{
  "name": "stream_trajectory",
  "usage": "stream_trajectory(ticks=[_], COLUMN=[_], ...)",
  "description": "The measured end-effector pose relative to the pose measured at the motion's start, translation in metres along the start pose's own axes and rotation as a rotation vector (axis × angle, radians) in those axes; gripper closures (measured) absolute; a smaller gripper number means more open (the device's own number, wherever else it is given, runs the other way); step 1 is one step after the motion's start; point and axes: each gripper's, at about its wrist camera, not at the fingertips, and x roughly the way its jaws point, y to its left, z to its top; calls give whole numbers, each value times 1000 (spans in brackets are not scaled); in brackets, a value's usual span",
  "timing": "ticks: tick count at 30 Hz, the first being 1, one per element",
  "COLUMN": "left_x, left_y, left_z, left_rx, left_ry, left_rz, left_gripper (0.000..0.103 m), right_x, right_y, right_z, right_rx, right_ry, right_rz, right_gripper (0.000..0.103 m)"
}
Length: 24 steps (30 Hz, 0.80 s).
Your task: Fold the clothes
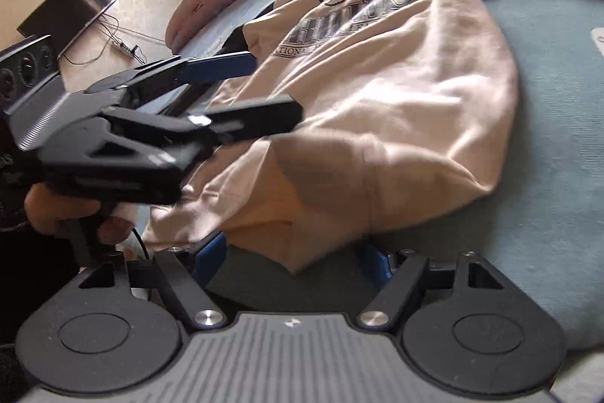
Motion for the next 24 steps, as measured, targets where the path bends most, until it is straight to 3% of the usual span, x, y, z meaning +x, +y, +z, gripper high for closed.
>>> stream_trajectory(ticks=[6, 8, 13, 14, 16, 19, 24], left_x=[-20, -25, -35, -37, -41, -49, -48], left_y=[21, 25, 29, 29, 27, 16, -19], left_z=[-17, -27, -47, -50, -54, -62, -79], left_rx=[-84, -107, -99, -89, -66, 7, 238], left_ry=[1, 12, 51, 58, 67, 79, 132], left_rz=[32, 38, 58, 69, 82, 69, 31], left_gripper=[12, 12, 12, 12, 12, 12, 12], right_x=[5, 4, 7, 6, 4, 1, -3], right_y=[4, 10, 34, 31, 26, 19, 7], right_z=[-5, -9, -16, -14, -11, -7, -3], right_rx=[14, -32, -277, -270, -256, -235, -184], right_ry=[-28, -12, 45, 44, 44, 43, 31], right_rz=[33, 41, -47, -54, -66, -85, -96], right_gripper=[23, 23, 26, 26, 30, 44, 53])
